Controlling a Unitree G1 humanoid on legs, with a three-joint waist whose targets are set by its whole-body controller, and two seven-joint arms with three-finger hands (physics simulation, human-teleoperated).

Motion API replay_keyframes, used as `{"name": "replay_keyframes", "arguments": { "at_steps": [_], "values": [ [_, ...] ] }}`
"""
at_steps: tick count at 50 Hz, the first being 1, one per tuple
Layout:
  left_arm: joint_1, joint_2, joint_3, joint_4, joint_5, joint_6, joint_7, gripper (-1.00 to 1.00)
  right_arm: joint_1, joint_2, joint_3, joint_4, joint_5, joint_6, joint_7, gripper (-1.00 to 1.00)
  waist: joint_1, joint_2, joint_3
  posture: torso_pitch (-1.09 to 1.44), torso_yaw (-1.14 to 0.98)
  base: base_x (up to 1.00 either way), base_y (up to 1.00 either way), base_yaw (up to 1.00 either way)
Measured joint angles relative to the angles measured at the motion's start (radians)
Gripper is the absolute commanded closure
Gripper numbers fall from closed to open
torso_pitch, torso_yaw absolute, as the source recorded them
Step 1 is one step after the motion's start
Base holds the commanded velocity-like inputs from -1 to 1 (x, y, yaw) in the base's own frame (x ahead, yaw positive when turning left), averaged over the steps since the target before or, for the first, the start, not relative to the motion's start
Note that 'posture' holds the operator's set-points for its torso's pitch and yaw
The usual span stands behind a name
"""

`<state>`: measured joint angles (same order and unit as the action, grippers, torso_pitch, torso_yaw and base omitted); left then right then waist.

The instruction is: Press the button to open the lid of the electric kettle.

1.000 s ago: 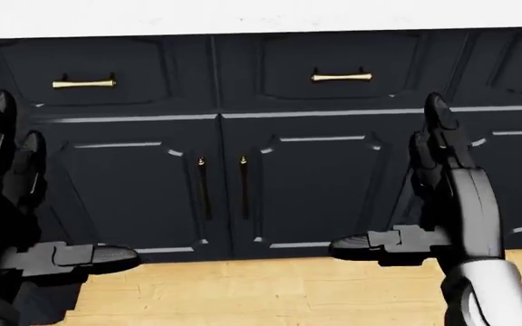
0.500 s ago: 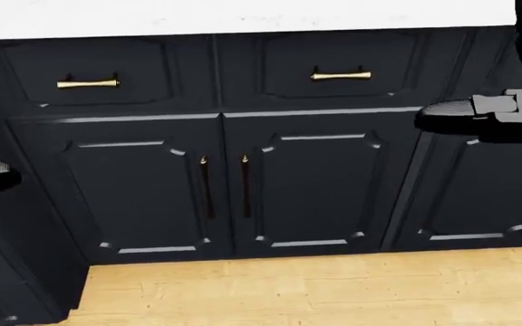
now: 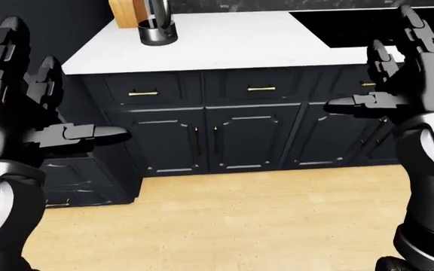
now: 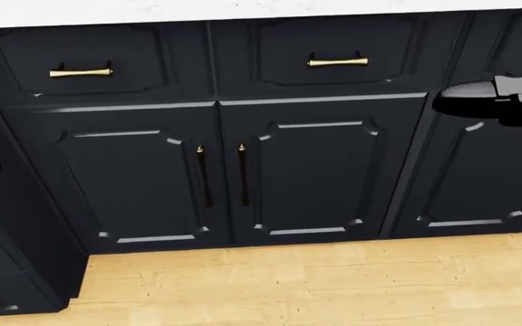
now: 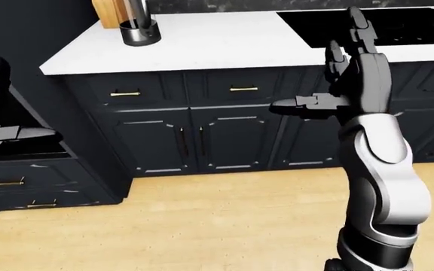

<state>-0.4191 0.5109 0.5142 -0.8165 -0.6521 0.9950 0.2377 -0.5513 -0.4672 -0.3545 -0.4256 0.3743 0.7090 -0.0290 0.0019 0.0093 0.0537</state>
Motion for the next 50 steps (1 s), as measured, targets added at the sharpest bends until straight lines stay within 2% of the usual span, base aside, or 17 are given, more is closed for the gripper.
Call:
{"name": "replay_keyframes", "arguments": {
  "at_steps": [4, 8, 13, 22, 29, 32, 36, 42, 44, 45, 46, 48, 50],
  "values": [
    [0.006, -0.002, -0.005, -0.001, -0.005, -0.002, 0.007, -1.00, -0.003, -0.004, -0.003, -0.006, 0.002, 0.004, 0.003, -1.00, 0.000, -0.002, 0.001, 0.00, 0.00, 0.05, 0.00, 0.00],
    [0.014, -0.010, -0.021, 0.002, 0.000, -0.002, 0.008, -1.00, -0.005, -0.004, 0.000, -0.002, 0.004, 0.014, 0.004, -1.00, -0.001, 0.001, -0.013, 0.00, 0.00, 0.07, 0.00, 0.00],
    [-0.001, 0.003, 0.005, -0.009, -0.008, -0.001, 0.013, -1.00, -0.012, -0.011, -0.008, -0.024, 0.011, 0.015, 0.003, -1.00, -0.002, 0.001, -0.015, 0.00, 0.00, 0.09, 0.00, 0.00],
    [-0.005, 0.008, -0.009, -0.008, -0.030, 0.001, 0.022, -1.00, -0.015, -0.015, -0.016, -0.022, 0.018, 0.033, -0.003, -1.00, -0.009, 0.026, -0.006, 0.00, 0.00, 0.10, 0.01, 0.00],
    [0.002, 0.015, 0.006, -0.001, -0.029, 0.003, 0.031, -1.00, -0.029, -0.014, -0.006, -0.043, 0.052, 0.061, -0.007, -1.00, 0.004, -0.001, -0.011, 0.00, 0.00, 0.10, 0.13, 0.00],
    [0.003, 0.016, 0.006, -0.004, -0.030, 0.001, 0.033, -1.00, -0.032, -0.019, -0.010, -0.050, 0.070, 0.072, -0.013, -1.00, 0.004, -0.004, -0.011, 0.00, 0.00, 0.10, 0.19, 0.00],
    [0.000, 0.015, -0.005, -0.005, -0.036, -0.001, 0.029, -1.00, -0.029, -0.026, -0.019, -0.045, 0.077, 0.079, -0.022, -1.00, -0.005, 0.012, -0.013, 0.00, 0.00, 0.10, 0.20, 0.00],
    [-0.002, 0.013, -0.011, -0.016, -0.046, -0.002, 0.024, -1.00, -0.026, -0.033, -0.031, -0.037, 0.074, 0.076, -0.031, -1.00, -0.025, 0.030, -0.002, 0.00, 0.00, 0.10, 0.19, 0.00],
    [-0.003, 0.015, -0.006, -0.011, -0.048, 0.002, 0.027, -1.00, -0.031, -0.033, -0.027, -0.037, 0.077, 0.076, -0.032, -1.00, -0.023, 0.052, -0.002, 0.00, 0.00, 0.09, 0.20, 0.00],
    [0.003, 0.016, 0.002, -0.007, -0.047, 0.004, 0.030, -1.00, -0.030, -0.027, -0.019, -0.043, 0.080, 0.075, -0.031, -1.00, -0.012, 0.042, 0.004, 0.00, 0.00, 0.10, 0.20, 0.00],
    [0.008, 0.014, 0.007, 0.000, -0.044, 0.007, 0.034, -1.00, -0.027, -0.024, -0.010, -0.048, 0.084, 0.076, -0.028, -1.00, -0.006, 0.046, 0.007, 0.00, 0.00, 0.09, 0.20, 0.00],
    [0.009, 0.017, 0.013, 0.007, -0.037, 0.012, 0.042, -1.00, -0.030, -0.023, 0.005, -0.049, 0.095, 0.082, -0.023, -1.00, 0.000, 0.060, 0.001, 0.00, 0.00, 0.10, 0.23, 0.00],
    [0.002, 0.020, 0.012, 0.001, -0.035, 0.007, 0.044, -1.00, -0.034, -0.025, 0.000, -0.053, 0.104, 0.091, -0.025, -1.00, 0.000, 0.049, -0.008, 0.00, 0.00, 0.08, 0.24, 0.00]
  ]
}}
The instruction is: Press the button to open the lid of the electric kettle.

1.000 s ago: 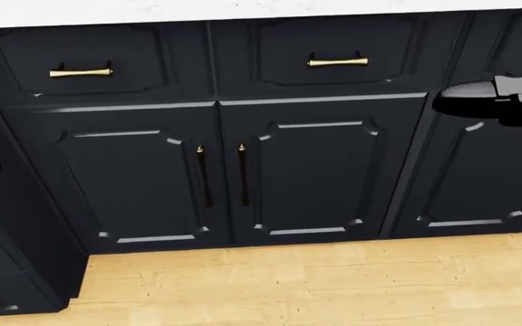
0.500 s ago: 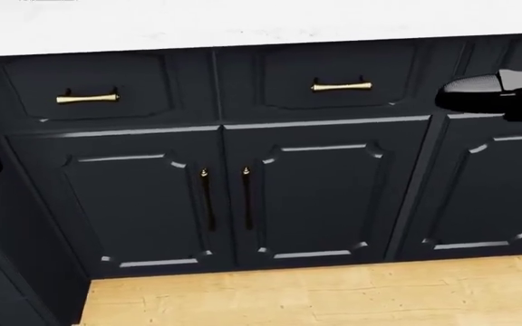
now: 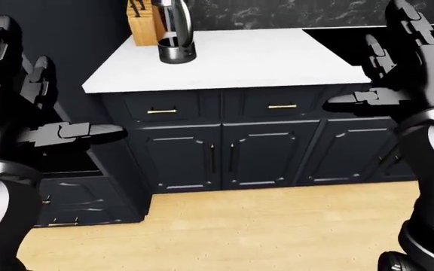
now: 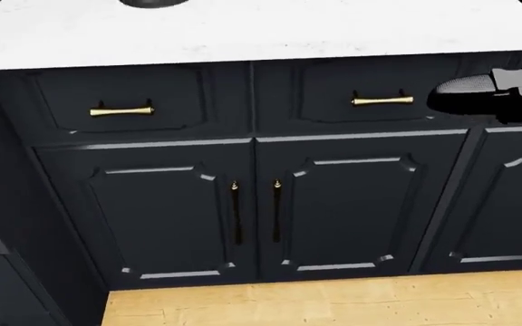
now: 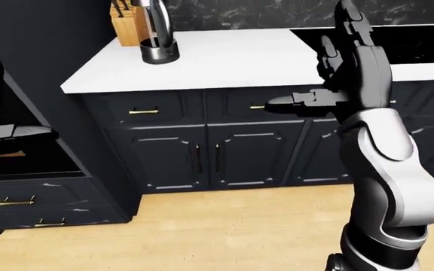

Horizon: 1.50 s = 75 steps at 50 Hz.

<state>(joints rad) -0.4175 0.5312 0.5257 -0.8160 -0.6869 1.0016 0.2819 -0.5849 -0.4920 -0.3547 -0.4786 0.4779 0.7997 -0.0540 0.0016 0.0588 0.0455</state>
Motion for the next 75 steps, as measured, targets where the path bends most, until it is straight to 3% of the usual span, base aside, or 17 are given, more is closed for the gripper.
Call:
{"name": "replay_keyframes", "arguments": {
  "at_steps": [4, 11, 13, 16, 18, 21, 24, 28, 33, 35, 36, 41, 46, 63, 70, 75],
  "values": [
    [-0.004, 0.001, -0.004, -0.015, -0.008, -0.013, -0.002, -1.00, -0.011, -0.010, -0.027, -0.005, 0.016, 0.007, -0.019, -1.00, 0.002, -0.036, -0.002, 0.00, 0.00, 0.04, 0.25, 0.00],
    [-0.002, 0.003, -0.006, -0.004, -0.013, -0.004, 0.002, -1.00, -0.009, -0.013, -0.015, 0.002, 0.035, 0.015, -0.030, -1.00, 0.015, -0.095, -0.001, 0.00, 0.00, 0.02, 0.25, 0.00],
    [0.001, -0.006, -0.015, -0.008, -0.019, -0.001, 0.001, -1.00, -0.002, -0.014, -0.022, 0.010, 0.037, 0.018, -0.034, -1.00, 0.001, -0.070, 0.012, 0.00, 0.00, 0.02, 0.25, 0.00],
    [0.002, -0.002, -0.025, -0.006, -0.029, 0.006, -0.005, -1.00, 0.001, -0.020, -0.031, 0.025, 0.035, 0.030, -0.044, -1.00, -0.007, -0.092, 0.002, 0.00, 0.00, 0.02, 0.25, 0.00],
    [-0.005, 0.004, -0.017, -0.007, -0.031, 0.005, -0.004, -1.00, -0.011, -0.026, -0.033, 0.020, 0.037, 0.028, -0.048, -1.00, -0.006, -0.087, -0.008, 0.00, 0.00, 0.02, 0.25, 0.00],
    [-0.012, 0.010, -0.004, -0.019, -0.030, -0.006, 0.001, -1.00, -0.016, -0.032, -0.034, -0.003, 0.040, 0.010, -0.047, -1.00, -0.008, -0.051, 0.001, 0.00, 0.00, 0.02, 0.22, 0.00],
    [-0.015, 0.015, -0.005, -0.020, -0.034, -0.011, 0.004, -1.00, -0.018, -0.033, -0.029, -0.001, 0.040, 0.005, -0.045, -1.00, -0.013, 0.016, 0.000, 0.00, 0.00, 0.02, 0.14, 0.00],
    [0.002, 0.009, -0.003, 0.001, -0.025, -0.003, 0.011, -1.00, 0.000, -0.017, 0.002, 0.003, 0.045, 0.013, -0.033, -1.00, 0.010, 0.003, 0.019, 0.00, 0.00, 0.01, 0.02, 0.00],
    [-0.011, 0.014, -0.004, -0.004, -0.026, 0.000, 0.015, -1.00, -0.011, -0.021, -0.003, 0.000, 0.038, 0.012, -0.024, -1.00, 0.008, -0.060, 0.037, 0.00, 0.00, 0.02, 0.00, 0.00],
    [-0.013, 0.017, 0.001, -0.010, -0.031, 0.002, 0.016, -1.00, -0.015, -0.022, -0.010, -0.012, 0.036, 0.006, -0.024, -1.00, 0.014, -0.097, 0.030, 0.00, 0.00, 0.01, 0.00, 0.00],
    [-0.012, 0.013, 0.001, -0.012, -0.032, 0.001, 0.017, -1.00, -0.015, -0.022, -0.013, -0.015, 0.035, 0.002, -0.024, -1.00, 0.016, -0.100, 0.030, 0.00, 0.00, 0.02, 0.00, 0.00],
    [-0.007, 0.015, -0.011, -0.009, -0.044, 0.009, 0.015, -1.00, 0.005, -0.013, -0.017, 0.000, 0.024, 0.003, -0.025, -1.00, 0.005, -0.067, 0.021, 0.00, 0.00, 0.02, 0.00, 0.00],
    [-0.011, 0.024, 0.007, -0.039, -0.061, 0.011, 0.027, -1.00, 0.034, -0.004, -0.032, -0.031, 0.035, 0.014, -0.026, -1.00, 0.001, -0.052, 0.014, 0.00, 0.00, 0.01, 0.00, 0.00],
    [0.003, 0.026, 0.003, -0.035, -0.077, 0.007, 0.038, -1.00, 0.017, -0.024, -0.030, -0.044, 0.069, 0.021, -0.045, -1.00, -0.002, -0.056, 0.011, 0.00, 0.00, 0.02, 0.00, 0.00],
    [0.004, 0.023, 0.002, -0.041, -0.069, 0.001, 0.037, -1.00, 0.015, -0.024, -0.029, -0.049, 0.067, 0.017, -0.038, -1.00, 0.002, -0.051, 0.000, 0.00, 0.00, 0.13, 0.00, 0.00],
    [0.001, 0.023, 0.003, -0.043, -0.071, -0.002, 0.035, -1.00, 0.015, -0.026, -0.035, -0.052, 0.062, 0.011, -0.040, -1.00, -0.004, -0.042, 0.004, 0.00, 0.00, 0.14, 0.00, 0.00]
  ]
}}
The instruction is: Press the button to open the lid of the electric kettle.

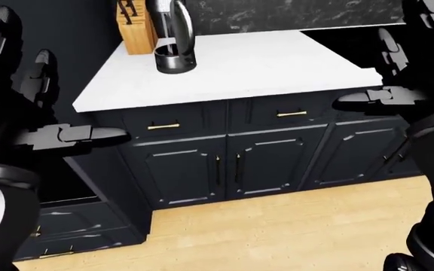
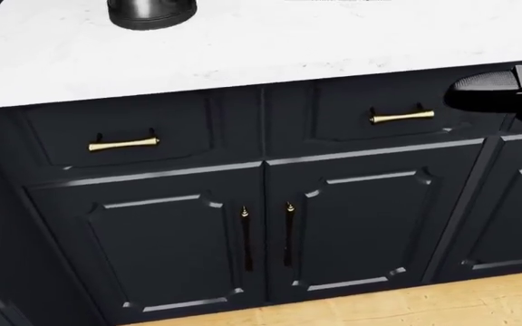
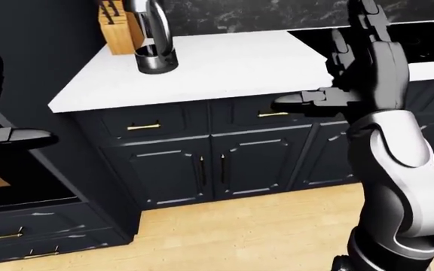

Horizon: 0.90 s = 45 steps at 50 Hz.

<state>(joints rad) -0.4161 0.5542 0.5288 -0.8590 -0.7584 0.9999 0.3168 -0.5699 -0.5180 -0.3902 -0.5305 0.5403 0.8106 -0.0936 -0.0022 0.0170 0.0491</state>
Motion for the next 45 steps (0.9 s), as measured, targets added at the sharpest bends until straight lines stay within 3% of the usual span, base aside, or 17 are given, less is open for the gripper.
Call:
{"name": "replay_keyframes", "arguments": {
  "at_steps": [6, 9, 12, 14, 17, 21, 23, 26, 32, 34, 36, 39, 41, 45],
  "values": [
    [-0.011, 0.000, -0.024, 0.018, 0.001, -0.003, -0.003, -1.00, -0.009, 0.002, 0.008, 0.029, -0.013, 0.006, -0.003, -1.00, -0.006, 0.038, 0.006, 0.00, 0.00, 0.14, 0.00, 0.00],
    [0.001, -0.011, -0.022, 0.027, 0.013, -0.002, -0.004, -1.00, -0.016, 0.006, 0.023, 0.026, -0.009, 0.018, 0.002, -1.00, 0.005, 0.023, 0.011, 0.00, 0.00, 0.15, 0.00, 0.00],
    [0.002, -0.010, -0.011, 0.029, 0.022, 0.009, 0.001, -1.00, -0.020, 0.004, 0.030, 0.015, 0.001, 0.020, 0.011, -1.00, 0.011, 0.037, 0.003, 0.00, 0.00, 0.15, 0.00, 0.00],
    [-0.006, -0.007, -0.012, 0.030, 0.028, 0.001, -0.002, -1.00, -0.029, 0.003, 0.031, 0.019, -0.002, 0.015, 0.011, -1.00, 0.009, 0.027, -0.006, 0.00, 0.00, 0.16, 0.00, 0.00],
    [0.003, -0.015, -0.011, 0.022, 0.035, -0.016, -0.012, -1.00, -0.029, 0.006, 0.026, 0.010, -0.010, 0.008, 0.009, -1.00, 0.014, -0.001, 0.000, 0.00, 0.00, 0.17, 0.00, 0.00],
    [0.003, -0.020, -0.011, 0.021, 0.039, -0.011, -0.016, -1.00, -0.032, 0.003, 0.023, 0.010, -0.011, 0.011, 0.012, -1.00, 0.021, -0.058, 0.001, 0.00, 0.00, 0.19, 0.00, 0.00],
    [0.009, -0.030, -0.026, 0.023, 0.036, -0.005, -0.020, -1.00, -0.021, 0.005, 0.016, 0.020, -0.014, 0.013, 0.009, -1.00, 0.007, -0.041, 0.015, 0.00, 0.00, 0.18, 0.00, 0.00],
    [0.009, -0.029, -0.034, 0.023, 0.030, 0.004, -0.029, -1.00, -0.013, 0.006, 0.015, 0.033, -0.025, 0.024, 0.005, -1.00, -0.004, -0.049, 0.010, 0.00, 0.00, 0.20, 0.00, 0.00],
    [-0.004, -0.019, -0.008, 0.009, 0.030, -0.004, -0.024, -1.00, -0.028, 0.004, 0.012, 0.003, -0.019, 0.016, 0.008, -1.00, -0.003, -0.001, 0.012, 0.00, 0.00, 0.21, 0.06, 0.00],
    [-0.006, -0.019, -0.010, 0.008, 0.028, -0.006, -0.022, -1.00, -0.028, 0.003, 0.010, 0.004, -0.018, 0.016, 0.007, -1.00, -0.010, 0.025, 0.009, 0.00, 0.00, 0.21, 0.09, 0.00],
    [-0.007, -0.017, -0.012, 0.011, 0.026, -0.004, -0.022, -1.00, -0.032, 0.002, 0.011, 0.007, -0.018, 0.018, 0.006, -1.00, -0.013, 0.065, 0.000, 0.00, 0.00, 0.22, 0.08, 0.00],
    [0.007, -0.020, -0.003, 0.024, 0.029, 0.002, -0.016, -1.00, -0.020, 0.016, 0.029, 0.005, -0.010, 0.026, 0.009, -1.00, 0.004, 0.053, 0.010, 0.00, 0.00, 0.21, 0.09, 0.00],
    [0.009, -0.019, -0.004, 0.030, 0.032, 0.009, -0.012, -1.00, -0.018, 0.015, 0.037, 0.010, -0.004, 0.036, 0.013, -1.00, 0.008, 0.046, 0.005, 0.00, 0.00, 0.21, 0.09, 0.00],
    [0.001, -0.015, -0.004, 0.019, 0.031, 0.001, -0.013, -1.00, -0.027, 0.007, 0.024, 0.002, -0.003, 0.034, 0.012, -1.00, 0.011, 0.006, 0.001, 0.00, 0.00, 0.21, 0.09, 0.00]
  ]
}}
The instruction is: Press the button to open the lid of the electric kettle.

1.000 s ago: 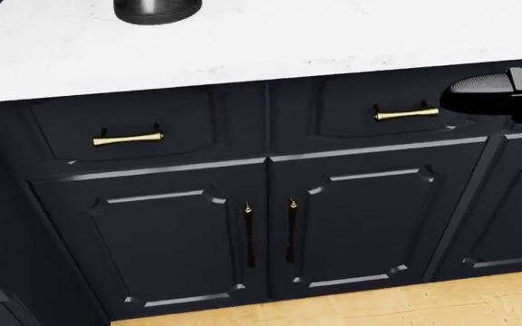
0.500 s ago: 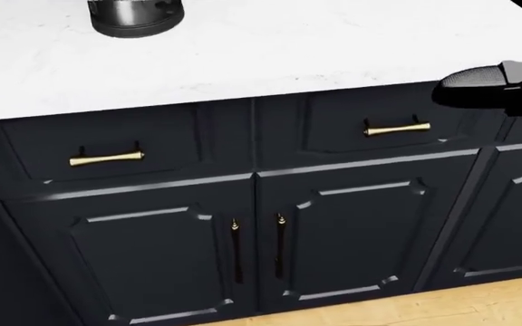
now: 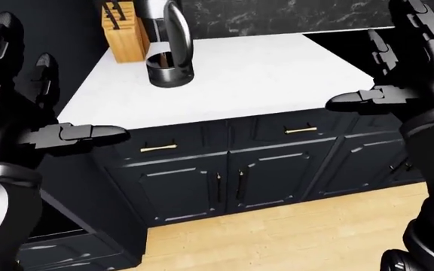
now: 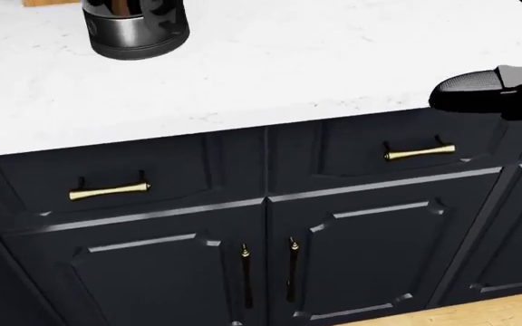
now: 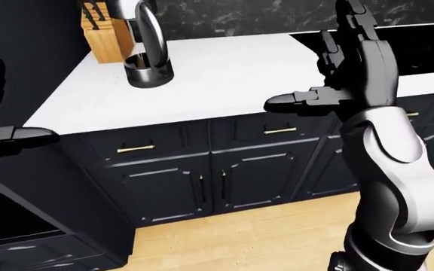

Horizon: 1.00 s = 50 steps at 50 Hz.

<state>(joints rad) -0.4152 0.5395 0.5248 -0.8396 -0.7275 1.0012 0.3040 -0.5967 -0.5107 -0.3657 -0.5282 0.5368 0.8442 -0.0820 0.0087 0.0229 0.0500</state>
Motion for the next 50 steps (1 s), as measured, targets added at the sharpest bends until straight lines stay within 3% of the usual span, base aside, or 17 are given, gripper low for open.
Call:
{"name": "replay_keyframes", "arguments": {
  "at_steps": [5, 7, 10, 15, 18, 20, 21, 23, 30, 32, 35, 39, 42, 44, 45, 47, 50],
  "values": [
    [0.000, 0.000, 0.001, 0.001, 0.002, -0.011, -0.002, -1.00, -0.008, -0.006, -0.005, -0.008, -0.001, -0.014, -0.002, -1.00, 0.008, -0.065, -0.003, 0.00, 0.00, 0.22, 0.09, 0.00],
    [0.006, -0.011, -0.013, 0.001, -0.003, -0.005, -0.004, -1.00, 0.003, -0.004, -0.013, 0.001, -0.004, -0.012, -0.005, -1.00, -0.007, -0.047, 0.010, 0.00, 0.00, 0.21, 0.08, 0.00],
    [0.003, -0.007, -0.023, 0.002, -0.014, 0.007, -0.008, -1.00, 0.010, -0.003, -0.013, 0.019, -0.011, 0.004, -0.011, -1.00, -0.016, -0.054, 0.005, 0.00, 0.00, 0.21, 0.09, 0.00],
    [-0.008, 0.002, -0.004, -0.009, -0.014, -0.004, -0.002, -1.00, -0.005, -0.009, -0.015, 0.002, -0.009, -0.009, -0.008, -1.00, -0.020, -0.004, 0.007, 0.00, 0.00, 0.21, 0.09, 0.00],
    [-0.013, 0.006, -0.004, -0.007, -0.016, -0.006, 0.001, -1.00, -0.014, -0.013, -0.015, 0.006, -0.007, -0.012, -0.008, -1.00, -0.025, 0.054, -0.002, 0.00, 0.00, 0.22, 0.10, 0.00],
    [-0.009, 0.006, 0.001, 0.005, -0.017, -0.001, 0.006, -1.00, -0.006, 0.000, -0.004, 0.004, -0.004, -0.009, -0.008, -1.00, -0.010, 0.039, 0.010, 0.00, 0.00, 0.21, 0.11, 0.00],
    [-0.004, 0.006, 0.005, 0.010, -0.018, 0.005, 0.010, -1.00, -0.005, 0.001, 0.006, 0.008, 0.001, -0.001, -0.006, -1.00, -0.005, 0.042, 0.012, 0.00, 0.00, 0.21, 0.11, 0.00],
    [-0.005, 0.010, 0.007, 0.016, -0.019, 0.014, 0.017, -1.00, -0.009, -0.002, 0.014, 0.011, 0.011, 0.015, -0.005, -1.00, 0.000, 0.036, 0.005, 0.00, 0.00, 0.21, 0.16, 0.00],
    [-0.011, 0.018, 0.004, -0.001, -0.026, -0.007, 0.019, -1.00, -0.023, -0.014, -0.008, -0.008, 0.013, 0.000, -0.013, -1.00, 0.008, -0.062, 0.003, 0.00, 0.00, 0.21, 0.17, 0.00],
    [-0.005, 0.006, -0.007, -0.002, -0.030, -0.006, 0.018, -1.00, -0.016, -0.015, -0.015, -0.001, 0.012, -0.001, -0.016, -1.00, -0.009, -0.051, 0.009, 0.00, 0.00, 0.21, 0.18, 0.00],
    [0.000, 0.006, -0.022, 0.005, -0.041, 0.007, 0.012, -1.00, -0.004, -0.013, -0.018, 0.019, 0.009, 0.014, -0.025, -1.00, -0.019, -0.060, 0.001, 0.00, 0.00, 0.22, 0.17, 0.00],
    [-0.008, 0.014, -0.003, -0.005, -0.041, 0.001, 0.016, -1.00, -0.016, -0.018, -0.017, 0.002, 0.013, 0.013, -0.026, -1.00, -0.018, -0.026, 0.001, 0.00, 0.00, 0.21, 0.17, 0.00],
    [-0.011, 0.016, 0.001, -0.012, -0.042, -0.007, 0.019, -1.00, -0.018, -0.019, -0.022, -0.007, 0.020, 0.009, -0.028, -1.00, -0.027, 0.020, 0.005, 0.00, 0.00, 0.22, 0.18, 0.00],
    [-0.011, 0.020, 0.001, -0.006, -0.042, -0.010, 0.020, -1.00, -0.023, -0.015, -0.018, -0.005, 0.025, 0.010, -0.032, -1.00, -0.025, 0.053, -0.005, 0.00, 0.00, 0.21, 0.20, 0.00],
    [-0.004, 0.018, 0.004, 0.000, -0.040, -0.010, 0.021, -1.00, -0.018, -0.006, -0.009, -0.003, 0.027, 0.011, -0.033, -1.00, -0.017, 0.042, 0.000, 0.00, 0.00, 0.22, 0.20, 0.00],
    [0.007, 0.012, 0.004, 0.012, -0.035, -0.001, 0.026, -1.00, -0.009, -0.005, 0.009, 0.002, 0.036, 0.022, -0.030, -1.00, -0.007, 0.041, 0.011, 0.00, 0.00, 0.22, 0.20, 0.00],
    [0.001, 0.016, 0.003, 0.011, -0.035, 0.005, 0.029, -1.00, -0.013, -0.010, 0.003, 0.004, 0.045, 0.033, -0.031, -1.00, -0.004, 0.019, 0.003, 0.00, 0.00, 0.21, 0.20, 0.00]
  ]
}}
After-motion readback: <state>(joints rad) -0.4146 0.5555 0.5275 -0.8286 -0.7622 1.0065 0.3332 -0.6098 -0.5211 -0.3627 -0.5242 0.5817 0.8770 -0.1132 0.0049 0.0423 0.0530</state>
